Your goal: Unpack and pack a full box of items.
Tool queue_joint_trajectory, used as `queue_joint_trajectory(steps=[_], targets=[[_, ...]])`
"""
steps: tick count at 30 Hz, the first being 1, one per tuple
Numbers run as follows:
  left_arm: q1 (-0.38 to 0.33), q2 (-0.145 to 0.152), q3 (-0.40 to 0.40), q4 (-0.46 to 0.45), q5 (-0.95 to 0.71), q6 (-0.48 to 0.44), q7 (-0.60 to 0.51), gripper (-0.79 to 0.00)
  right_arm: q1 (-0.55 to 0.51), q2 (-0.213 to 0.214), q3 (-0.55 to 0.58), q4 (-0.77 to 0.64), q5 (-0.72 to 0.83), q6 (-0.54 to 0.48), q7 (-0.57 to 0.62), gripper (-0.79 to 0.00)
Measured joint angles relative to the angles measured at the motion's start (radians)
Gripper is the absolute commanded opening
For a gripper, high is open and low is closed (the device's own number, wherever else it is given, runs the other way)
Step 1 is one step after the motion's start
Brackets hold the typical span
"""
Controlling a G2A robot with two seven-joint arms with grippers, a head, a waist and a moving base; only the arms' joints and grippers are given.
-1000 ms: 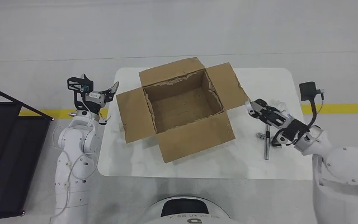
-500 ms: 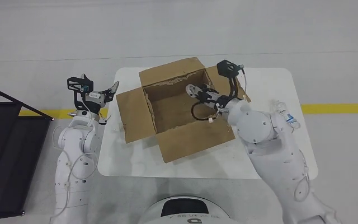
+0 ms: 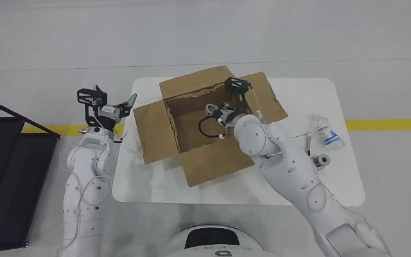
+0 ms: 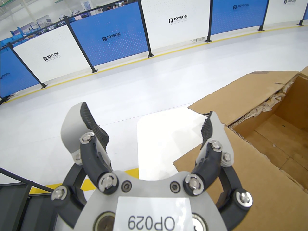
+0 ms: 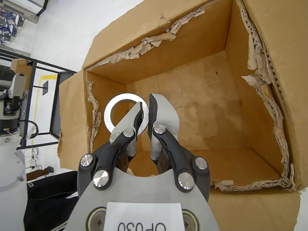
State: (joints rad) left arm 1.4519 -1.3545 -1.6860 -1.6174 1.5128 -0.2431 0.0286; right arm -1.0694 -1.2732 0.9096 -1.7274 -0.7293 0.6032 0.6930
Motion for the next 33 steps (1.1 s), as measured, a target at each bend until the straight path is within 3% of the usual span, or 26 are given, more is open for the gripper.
queue_joint_trajectory(steps=[16, 26, 29, 33], targets=[[0.000, 0.000, 0.000, 0.000, 0.000, 0.000, 0.000, 0.000, 0.178, -0.113, -0.217, 0.419, -0.092, 0.114, -0.160, -0.785], [0.000, 0.000, 0.000, 0.000, 0.000, 0.000, 0.000, 0.000, 0.294, -0.191, -0.297, 0.682, -0.097, 0.155, -0.102, -0.785], [0.000, 0.000, 0.000, 0.000, 0.000, 0.000, 0.000, 0.000, 0.308, -0.212, -0.309, 0.726, -0.091, 0.155, -0.107, -0.665], [0.000, 0.000, 0.000, 0.000, 0.000, 0.000, 0.000, 0.000, 0.329, -0.235, -0.325, 0.776, -0.096, 0.153, -0.094, -0.613]])
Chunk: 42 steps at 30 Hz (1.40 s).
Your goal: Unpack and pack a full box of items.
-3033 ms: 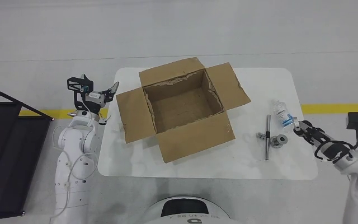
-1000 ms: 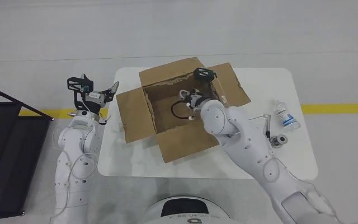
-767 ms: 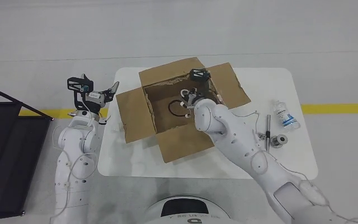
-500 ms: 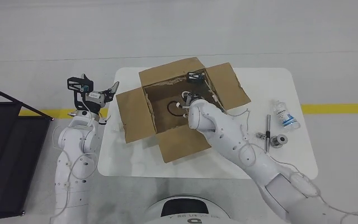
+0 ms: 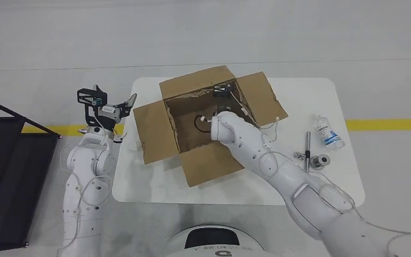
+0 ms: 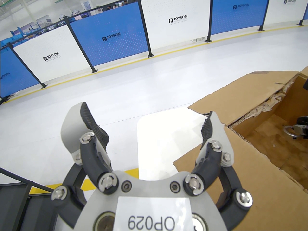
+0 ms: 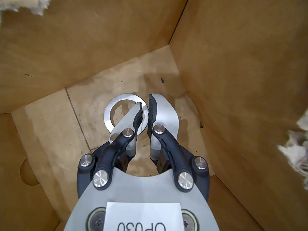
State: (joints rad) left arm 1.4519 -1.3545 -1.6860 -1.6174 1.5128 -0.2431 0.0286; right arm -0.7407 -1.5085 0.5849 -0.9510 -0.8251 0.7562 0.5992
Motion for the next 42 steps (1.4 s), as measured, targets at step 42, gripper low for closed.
queue_joint_trajectory(steps=[42], targets=[[0.000, 0.000, 0.000, 0.000, 0.000, 0.000, 0.000, 0.000, -0.998, 0.236, 1.470, -1.183, 0.379, -0.575, 0.469, -0.449]])
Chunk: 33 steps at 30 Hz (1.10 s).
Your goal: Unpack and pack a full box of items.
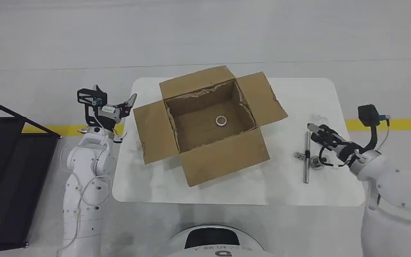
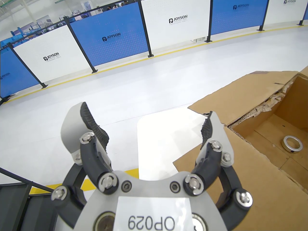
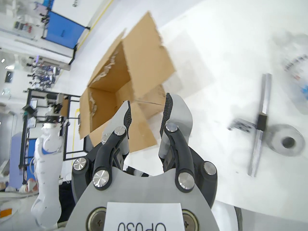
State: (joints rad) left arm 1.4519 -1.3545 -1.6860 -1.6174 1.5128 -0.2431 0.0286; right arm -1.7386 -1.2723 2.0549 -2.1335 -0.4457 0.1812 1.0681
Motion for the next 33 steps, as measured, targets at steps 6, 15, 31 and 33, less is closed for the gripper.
queue_joint_trajectory(steps=[6, 15, 31, 33], targets=[[0.000, 0.000, 0.000, 0.000, 0.000, 0.000, 0.000, 0.000, 0.006, 0.020, 0.032, 0.086, -0.128, 0.118, 0.064, 0.000], [0.000, 0.000, 0.000, 0.000, 0.000, 0.000, 0.000, 0.000, 0.100, 0.048, -0.055, 0.236, -0.429, 0.327, 0.180, 0.000], [0.000, 0.000, 0.000, 0.000, 0.000, 0.000, 0.000, 0.000, 0.250, 0.067, -0.141, 0.493, -0.538, 0.340, 0.231, -0.172], [0.000, 0.000, 0.000, 0.000, 0.000, 0.000, 0.000, 0.000, 0.254, 0.067, -0.145, 0.503, -0.542, 0.339, 0.232, -0.283]])
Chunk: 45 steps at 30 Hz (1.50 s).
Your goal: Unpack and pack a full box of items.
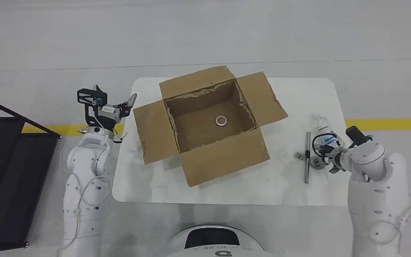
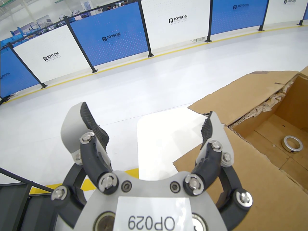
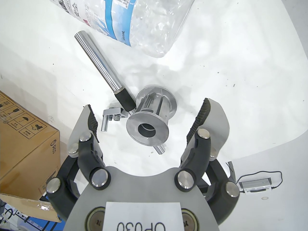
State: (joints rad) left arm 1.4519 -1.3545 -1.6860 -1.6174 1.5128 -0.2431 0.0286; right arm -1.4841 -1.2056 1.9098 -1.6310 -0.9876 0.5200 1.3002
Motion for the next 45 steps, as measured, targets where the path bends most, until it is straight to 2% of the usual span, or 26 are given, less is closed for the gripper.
queue_joint_trajectory(steps=[2, 9, 10, 12, 13, 18, 24, 27, 33, 38, 45], targets=[[0.000, 0.000, 0.000, 0.000, 0.000, 0.000, 0.000, 0.000, 0.005, 0.000, -0.004, 0.008, -0.003, -0.002, 0.002, -0.400], [0.000, 0.000, 0.000, 0.000, 0.000, 0.000, 0.000, 0.000, 0.002, -0.002, -0.006, 0.015, 0.000, -0.007, 0.007, -0.600], [0.000, 0.000, 0.000, 0.000, 0.000, 0.000, 0.000, 0.000, -0.003, -0.002, -0.007, 0.013, 0.002, -0.007, 0.007, -0.677], [0.000, 0.000, 0.000, 0.000, 0.000, 0.000, 0.000, 0.000, -0.013, -0.003, -0.004, 0.010, 0.006, -0.006, 0.006, -0.727], [0.000, 0.000, 0.000, 0.000, 0.000, 0.000, 0.000, 0.000, -0.022, -0.004, 0.001, 0.007, 0.010, -0.003, 0.003, -0.785], [0.000, 0.000, 0.000, 0.000, 0.000, 0.000, 0.000, 0.000, -0.069, -0.008, 0.044, -0.033, 0.054, 0.025, -0.025, -0.785], [0.000, 0.000, 0.000, 0.000, 0.000, 0.000, 0.000, 0.000, -0.179, -0.015, 0.145, -0.189, 0.175, 0.053, -0.054, -0.785], [0.000, 0.000, 0.000, 0.000, 0.000, 0.000, 0.000, 0.000, -0.230, -0.025, 0.218, -0.282, 0.314, 0.042, -0.101, -0.785], [0.000, 0.000, 0.000, 0.000, 0.000, 0.000, 0.000, 0.000, -0.293, -0.057, 0.324, -0.384, 0.726, -0.102, -0.231, -0.785], [0.000, 0.000, 0.000, 0.000, 0.000, 0.000, 0.000, 0.000, -0.275, -0.062, 0.277, -0.474, 0.922, -0.180, -0.250, -0.785], [0.000, 0.000, 0.000, 0.000, 0.000, 0.000, 0.000, 0.000, -0.160, -0.040, 0.062, -0.607, 0.848, -0.171, -0.202, -0.785]])
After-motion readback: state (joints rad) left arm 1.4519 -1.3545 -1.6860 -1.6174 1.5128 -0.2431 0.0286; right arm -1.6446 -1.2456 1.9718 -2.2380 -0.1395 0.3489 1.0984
